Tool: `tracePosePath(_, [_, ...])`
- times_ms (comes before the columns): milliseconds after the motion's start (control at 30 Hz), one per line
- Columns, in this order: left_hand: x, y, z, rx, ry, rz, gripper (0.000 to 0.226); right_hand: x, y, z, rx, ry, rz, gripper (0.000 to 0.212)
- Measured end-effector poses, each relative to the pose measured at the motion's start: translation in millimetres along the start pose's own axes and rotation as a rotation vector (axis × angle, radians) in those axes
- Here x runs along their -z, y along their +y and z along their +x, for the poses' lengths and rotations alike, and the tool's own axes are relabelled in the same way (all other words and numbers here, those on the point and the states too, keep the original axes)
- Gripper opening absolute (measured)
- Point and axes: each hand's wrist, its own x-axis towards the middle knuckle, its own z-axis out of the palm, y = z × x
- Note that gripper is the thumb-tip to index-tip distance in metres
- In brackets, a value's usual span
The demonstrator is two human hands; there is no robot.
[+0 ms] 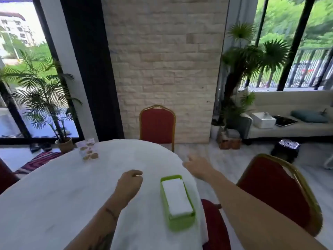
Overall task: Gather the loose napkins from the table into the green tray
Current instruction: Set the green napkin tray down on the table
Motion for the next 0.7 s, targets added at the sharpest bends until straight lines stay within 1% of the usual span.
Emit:
tracePosePath(133, [-58,-20,14,0.173,-0.073,-0.159,0.026,-20,56,21,-0.125,-0.121,0.064,0.061])
tracePosePath(233, [-95,-23,21,0.257,-0.078,-0.226,0.029,-40,88,37,-0.199,-0.233,0.086,0.068])
tracePosePath(267, [-104,-21,21,0.285,-0.070,-0.226,0.032,-44,93,39,-0.213,-0.266,0.098,0.069])
tracePosePath(333, [-123,-28,27,0.334,-0.058,-0.191,0.044,-53,106,43,-0.264,-0.322,0.151,0.070])
tracePosePath(400, [-140,-39,35,0.390,-0.042,-0.171,0.056,-61,116,46,-0.315,-0.398,0.210,0.067])
tracePosePath(433, [-146,-43,37,0.415,-0.038,-0.178,0.058,-66,121,46,-0.325,-0.420,0.229,0.065])
tracePosePath(533, [-158,-41,33,0.456,-0.059,-0.186,0.054,-76,130,48,-0.328,-0.445,0.267,0.062])
tracePosePath(600, [-166,-38,31,0.454,-0.088,-0.180,0.055,-83,134,52,-0.332,-0.426,0.314,0.059])
tracePosePath(700, [-168,-33,23,0.442,-0.125,-0.187,0.048,-94,132,52,-0.315,-0.388,0.344,0.052])
